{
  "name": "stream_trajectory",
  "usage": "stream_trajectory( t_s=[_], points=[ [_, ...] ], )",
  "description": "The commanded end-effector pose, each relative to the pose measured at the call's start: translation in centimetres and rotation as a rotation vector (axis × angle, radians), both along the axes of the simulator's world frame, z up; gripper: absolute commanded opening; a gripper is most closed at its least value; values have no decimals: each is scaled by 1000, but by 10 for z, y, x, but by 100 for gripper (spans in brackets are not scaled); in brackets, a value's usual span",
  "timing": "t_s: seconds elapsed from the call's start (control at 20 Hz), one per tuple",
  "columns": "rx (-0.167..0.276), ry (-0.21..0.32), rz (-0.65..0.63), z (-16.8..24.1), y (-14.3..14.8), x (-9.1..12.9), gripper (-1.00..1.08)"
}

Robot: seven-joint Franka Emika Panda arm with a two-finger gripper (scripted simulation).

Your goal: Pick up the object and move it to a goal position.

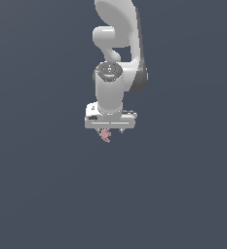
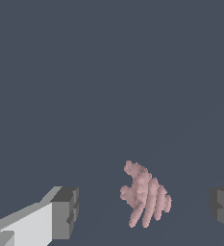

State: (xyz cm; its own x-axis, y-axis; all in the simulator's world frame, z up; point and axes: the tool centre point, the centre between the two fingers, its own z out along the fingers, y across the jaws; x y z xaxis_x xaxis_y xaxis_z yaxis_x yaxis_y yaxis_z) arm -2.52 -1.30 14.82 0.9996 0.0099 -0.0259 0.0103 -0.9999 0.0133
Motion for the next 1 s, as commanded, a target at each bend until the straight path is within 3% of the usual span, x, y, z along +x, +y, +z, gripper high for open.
stream_trajectory(
  t_s=[0.0,0.55,0.95],
  points=[
    [3,-3,-22,-9,-5,-7,100],
    [11,-23,-135,-48,-31,-48,100],
    [11,-25,-155,-54,-35,-56,100]
  ],
)
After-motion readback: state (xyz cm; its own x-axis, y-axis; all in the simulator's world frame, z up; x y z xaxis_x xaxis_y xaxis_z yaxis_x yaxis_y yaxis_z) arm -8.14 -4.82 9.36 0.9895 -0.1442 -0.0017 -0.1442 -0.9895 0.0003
